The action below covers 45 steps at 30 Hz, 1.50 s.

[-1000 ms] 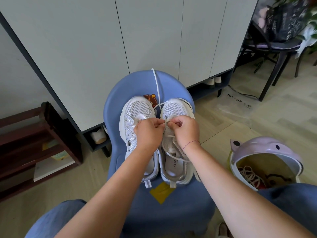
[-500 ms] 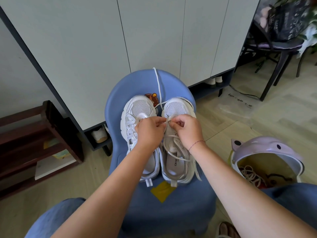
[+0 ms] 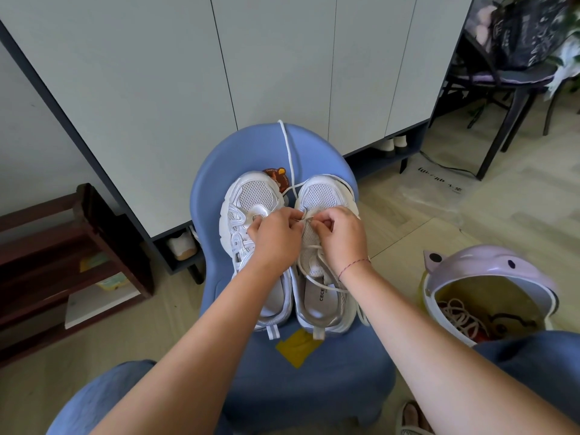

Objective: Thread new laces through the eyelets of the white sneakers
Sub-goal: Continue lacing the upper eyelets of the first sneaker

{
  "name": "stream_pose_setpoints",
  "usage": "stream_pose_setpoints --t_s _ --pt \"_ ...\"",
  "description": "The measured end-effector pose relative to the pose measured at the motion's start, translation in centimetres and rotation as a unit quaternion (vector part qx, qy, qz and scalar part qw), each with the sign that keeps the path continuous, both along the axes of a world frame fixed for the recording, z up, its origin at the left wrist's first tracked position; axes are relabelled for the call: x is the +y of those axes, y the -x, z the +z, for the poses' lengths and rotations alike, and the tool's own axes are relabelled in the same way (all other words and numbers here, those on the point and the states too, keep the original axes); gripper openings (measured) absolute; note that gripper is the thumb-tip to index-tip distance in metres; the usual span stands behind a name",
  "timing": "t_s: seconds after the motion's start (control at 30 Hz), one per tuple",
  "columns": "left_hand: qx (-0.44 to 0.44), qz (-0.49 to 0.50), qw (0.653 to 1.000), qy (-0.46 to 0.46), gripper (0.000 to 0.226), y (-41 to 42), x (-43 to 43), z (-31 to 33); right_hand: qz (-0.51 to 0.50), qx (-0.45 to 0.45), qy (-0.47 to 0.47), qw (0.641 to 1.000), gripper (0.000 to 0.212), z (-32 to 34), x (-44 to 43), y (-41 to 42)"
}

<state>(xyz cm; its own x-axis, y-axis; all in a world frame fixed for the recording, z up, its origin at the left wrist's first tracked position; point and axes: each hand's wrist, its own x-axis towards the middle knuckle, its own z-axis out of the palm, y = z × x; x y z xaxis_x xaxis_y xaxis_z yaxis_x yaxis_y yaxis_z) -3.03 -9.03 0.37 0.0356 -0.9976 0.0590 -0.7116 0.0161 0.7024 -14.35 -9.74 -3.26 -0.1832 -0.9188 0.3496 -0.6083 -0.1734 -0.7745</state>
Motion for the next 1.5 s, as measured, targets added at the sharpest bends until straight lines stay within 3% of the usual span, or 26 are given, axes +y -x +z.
stream_pose_setpoints --t_s 0.2,0.37,0.8,1.0,1.3,1.37,1.5 --pt "0.089 0.0 0.996 0.004 0.014 -0.4 0.0 -0.9 0.013 -0.058 -0.02 0.998 0.005 -0.1 0.0 0.5" --pt "0.132 0.007 0.991 0.016 0.007 -0.9 0.1 -0.6 0.011 -0.056 -0.017 0.998 0.006 -0.2 0.1 0.6" --pt "0.111 -0.042 0.992 0.042 0.02 -1.3 0.3 -0.9 -0.038 0.034 -0.01 0.999 0.011 0.4 0.5 0.3" --pt "0.08 -0.045 0.994 0.061 0.028 -1.2 0.3 -1.2 -0.042 0.021 -0.018 0.999 0.009 0.3 0.5 0.2" --pt "0.022 -0.03 0.999 0.017 0.028 -0.6 0.0 -0.6 -0.036 -0.027 -0.032 0.998 0.006 0.4 0.7 0.0" --pt "0.016 -0.025 0.999 0.013 0.028 -0.5 -0.1 -0.6 -0.044 -0.001 -0.023 0.999 0.008 0.6 0.9 -0.2" --pt "0.03 -0.019 0.999 0.015 0.028 -0.7 -0.2 -0.8 -0.073 0.141 -0.035 0.987 0.016 1.4 1.3 -0.7"
